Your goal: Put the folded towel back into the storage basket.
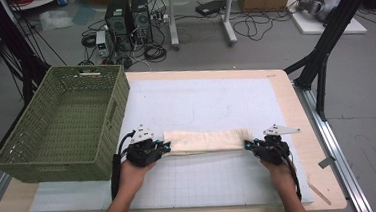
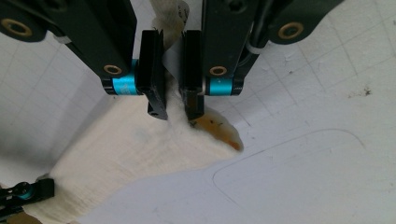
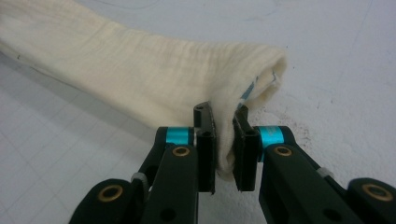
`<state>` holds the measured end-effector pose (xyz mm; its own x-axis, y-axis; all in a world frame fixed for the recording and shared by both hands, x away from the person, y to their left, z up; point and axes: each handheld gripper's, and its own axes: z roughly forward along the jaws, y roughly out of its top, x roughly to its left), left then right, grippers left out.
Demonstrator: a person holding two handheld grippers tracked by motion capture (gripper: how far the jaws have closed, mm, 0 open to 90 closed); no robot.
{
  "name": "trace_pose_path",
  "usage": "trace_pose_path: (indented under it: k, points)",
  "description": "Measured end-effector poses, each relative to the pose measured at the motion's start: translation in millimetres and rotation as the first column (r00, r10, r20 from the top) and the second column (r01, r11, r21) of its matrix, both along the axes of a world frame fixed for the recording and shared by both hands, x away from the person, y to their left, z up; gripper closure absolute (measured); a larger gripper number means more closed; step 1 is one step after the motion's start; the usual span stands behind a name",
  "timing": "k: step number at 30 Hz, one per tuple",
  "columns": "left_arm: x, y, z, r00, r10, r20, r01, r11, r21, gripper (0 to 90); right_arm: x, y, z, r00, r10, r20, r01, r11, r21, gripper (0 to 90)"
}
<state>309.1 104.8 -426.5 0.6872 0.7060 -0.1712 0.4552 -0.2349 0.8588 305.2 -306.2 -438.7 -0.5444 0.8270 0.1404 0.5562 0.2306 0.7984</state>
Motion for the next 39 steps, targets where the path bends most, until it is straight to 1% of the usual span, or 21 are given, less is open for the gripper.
trace_pose_path:
  k: [3, 5, 6, 8, 11, 14, 15, 16, 17, 18, 19, 21, 22, 24, 27, 32, 33, 37, 39]
  points:
    - [-4.2, 1.4, 4.8, 0.9998, -0.001, 0.017, 0.002, 0.9999, -0.011, 81.3, 1.1, 0.9, 4.0, 0.9998, 0.013, 0.013, -0.013, 0.9998, -0.013, 82.1]
    - [-5.5, 2.9, 6.5, 0.9998, 0.0, 0.021, 0.0, 0.9999, -0.014, 81.3, 2.2, 0.8, 5.4, 0.9995, 0.024, 0.023, -0.023, 0.9997, -0.007, 82.0]
    - [-6.6, 3.6, 8.0, 0.9998, 0.003, 0.022, -0.002, 0.9997, -0.024, 81.3, 2.2, 0.8, 5.7, 0.9994, 0.026, 0.021, -0.026, 0.9996, -0.007, 82.0]
    - [-8.8, 4.4, 10.2, 0.9995, -0.001, 0.033, 0.002, 0.9997, -0.026, 81.4, 2.2, 2.4, 7.4, 0.9992, 0.033, 0.024, -0.033, 0.9993, -0.018, 82.0]
    - [-12.2, 7.9, 16.6, 0.999, 0.0, 0.044, 0.001, 0.9997, -0.026, 81.4, 2.7, 3.7, 10.2, 0.9983, 0.043, 0.039, -0.042, 0.999, -0.016, 82.0]
    - [-14.0, 11.3, 23.8, 0.9979, 0.008, 0.064, -0.006, 0.9994, -0.035, 81.3, 4.8, 7.6, 15.5, 0.9962, 0.075, 0.045, -0.073, 0.9967, -0.037, 82.0]
    - [-14.9, 12.3, 26.3, 0.9974, 0.011, 0.071, -0.009, 0.9993, -0.038, 81.4, 8.4, 9.8, 20.1, 0.9948, 0.085, 0.056, -0.083, 0.9957, -0.042, 82.0]
    - [-15.7, 13.6, 28.7, 0.9969, 0.014, 0.077, -0.011, 0.9992, -0.038, 81.3, 10.4, 10.9, 22.6, 0.9944, 0.085, 0.063, -0.083, 0.996, -0.035, 82.0]
    - [-16.3, 14.9, 30.6, 0.9965, 0.018, 0.082, -0.014, 0.9991, -0.041, 81.3, 10.4, 10.9, 22.6, 0.9944, 0.085, 0.063, -0.083, 0.996, -0.035, 82.0]
    - [-16.7, 16.1, 32.4, 0.9961, 0.02, 0.086, -0.017, 0.9989, -0.044, 81.3, 15.3, 12.9, 27.5, 0.994, 0.087, 0.067, -0.085, 0.9959, -0.032, 82.0]
    - [-17.3, 17.4, 34.3, 0.9957, 0.022, 0.09, -0.019, 0.9989, -0.043, 81.3, 15.3, 12.9, 27.5, 0.994, 0.087, 0.067, -0.085, 0.9959, -0.032, 82.0]
    - [-18.4, 20.0, 37.4, 0.9948, 0.027, 0.098, -0.022, 0.9986, -0.048, 81.4, 22.4, 17.7, 35.3, 0.992, 0.102, 0.074, -0.099, 0.9942, -0.04, 82.0]
    - [-18.8, 22.0, 38.8, 0.9944, 0.026, 0.102, -0.021, 0.9987, -0.046, 81.4, 22.4, 17.7, 35.3, 0.992, 0.102, 0.074, -0.099, 0.9942, -0.04, 82.0]
    - [-19.7, 25.6, 40.3, 0.9939, 0.029, 0.106, -0.024, 0.9984, -0.052, 81.3, 29.3, 22.6, 41.0, 0.9909, 0.11, 0.078, -0.108, 0.9934, -0.038, 82.0]
    - [-21.9, 31.6, 42.5, 0.9931, 0.036, 0.111, -0.03, 0.998, -0.056, 81.3, 33.9, 27.3, 45.0, 0.9895, 0.117, 0.085, -0.114, 0.9926, -0.042, 82.0]
    - [-25.5, 39.1, 49.0, 0.9895, 0.048, 0.136, -0.04, 0.9973, -0.062, 81.4, 46.8, 40.1, 55.5, 0.987, 0.127, 0.099, -0.123, 0.9912, -0.05, 82.0]
    - [-25.9, 40.7, 50.3, 0.9886, 0.052, 0.141, -0.043, 0.9968, -0.067, 81.4, 46.8, 40.1, 55.5, 0.987, 0.127, 0.099, -0.123, 0.9912, -0.05, 82.0]
    - [-28.2, 47.9, 57.3, 0.985, 0.063, 0.16, -0.051, 0.9958, -0.076, 81.4, 56.2, 50.2, 62.3, 0.9858, 0.128, 0.109, -0.123, 0.9912, -0.05, 82.0]
    - [-29.4, 50.5, 60.3, 0.9845, 0.062, 0.164, -0.05, 0.9958, -0.077, 81.4, 60.5, 55.6, 66.8, 0.9846, 0.131, 0.116, -0.125, 0.9902, -0.061, 82.0]
